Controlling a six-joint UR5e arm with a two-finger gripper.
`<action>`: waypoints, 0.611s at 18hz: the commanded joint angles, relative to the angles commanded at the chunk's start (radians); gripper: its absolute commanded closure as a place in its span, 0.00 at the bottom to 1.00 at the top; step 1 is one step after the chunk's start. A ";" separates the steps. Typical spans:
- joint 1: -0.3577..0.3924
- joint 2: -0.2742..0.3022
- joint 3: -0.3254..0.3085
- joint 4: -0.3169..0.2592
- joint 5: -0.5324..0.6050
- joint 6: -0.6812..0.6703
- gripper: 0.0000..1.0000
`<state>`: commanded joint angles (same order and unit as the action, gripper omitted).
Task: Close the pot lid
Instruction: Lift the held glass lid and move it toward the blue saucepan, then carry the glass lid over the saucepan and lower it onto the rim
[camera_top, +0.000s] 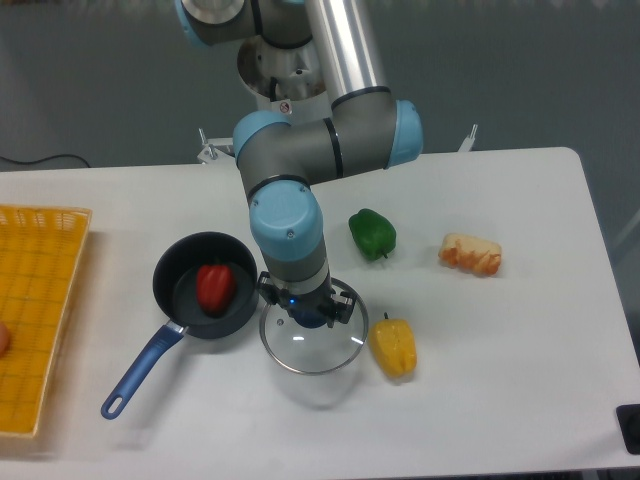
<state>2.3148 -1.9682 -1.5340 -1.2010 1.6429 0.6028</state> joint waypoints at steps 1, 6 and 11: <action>-0.002 0.006 -0.002 -0.008 0.002 0.000 0.43; -0.023 0.031 -0.003 -0.046 0.012 0.000 0.43; -0.107 0.035 -0.003 -0.058 0.057 -0.011 0.42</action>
<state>2.2076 -1.9328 -1.5370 -1.2594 1.6997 0.5922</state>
